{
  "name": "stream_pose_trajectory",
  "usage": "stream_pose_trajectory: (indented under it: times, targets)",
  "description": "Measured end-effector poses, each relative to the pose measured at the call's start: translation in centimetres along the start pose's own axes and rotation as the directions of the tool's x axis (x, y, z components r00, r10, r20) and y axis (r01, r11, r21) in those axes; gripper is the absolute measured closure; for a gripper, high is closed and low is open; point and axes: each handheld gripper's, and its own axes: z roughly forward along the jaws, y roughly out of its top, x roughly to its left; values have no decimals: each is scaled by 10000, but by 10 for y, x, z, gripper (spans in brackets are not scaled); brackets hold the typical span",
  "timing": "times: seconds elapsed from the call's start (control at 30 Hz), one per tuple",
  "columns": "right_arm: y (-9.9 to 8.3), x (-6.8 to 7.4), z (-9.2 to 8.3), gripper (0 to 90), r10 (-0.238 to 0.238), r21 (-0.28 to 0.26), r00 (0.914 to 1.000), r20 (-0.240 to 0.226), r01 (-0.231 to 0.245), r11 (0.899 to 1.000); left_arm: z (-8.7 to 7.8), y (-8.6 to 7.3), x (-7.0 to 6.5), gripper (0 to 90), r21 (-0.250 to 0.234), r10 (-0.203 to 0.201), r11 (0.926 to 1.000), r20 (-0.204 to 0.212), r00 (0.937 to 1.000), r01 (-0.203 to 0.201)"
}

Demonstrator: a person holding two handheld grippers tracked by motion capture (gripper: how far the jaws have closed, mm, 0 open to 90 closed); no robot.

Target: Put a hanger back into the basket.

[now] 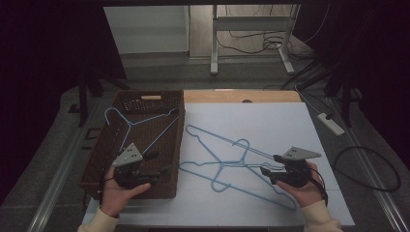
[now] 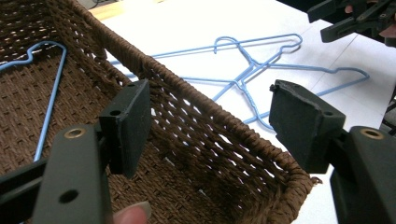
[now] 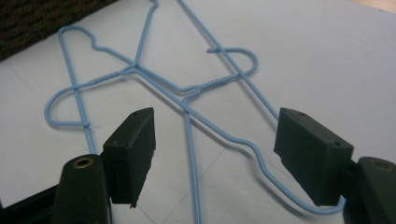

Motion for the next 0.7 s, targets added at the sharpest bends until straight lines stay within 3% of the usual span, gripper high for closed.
stream_pose_trajectory:
  times: [0.13, 0.4, 0.53, 0.7]
  targets:
    - [13, 6, 9, 295, -775, 843, 9961, -424, 808, 9932, 1, 0, -1, 309, 21, 26, 10000, 27, 10000, -26]
    - [35, 12, 35, 353, -1628, 2047, 9776, -1332, 1879, 9606, 3, 0, -1, 309, 57, 38, 10000, 84, 10000, -39]
    - [44, 16, 51, 397, -2001, 2527, 9604, -1939, 2460, 9358, 4, 0, -1, 308, 80, 52, 10000, 97, 9999, -53]
    - [56, 22, 71, 422, -2378, 3034, 9422, -2362, 3040, 9030, 3, -1, 0, 308, 63, 45, 10000, 96, 9999, -46]
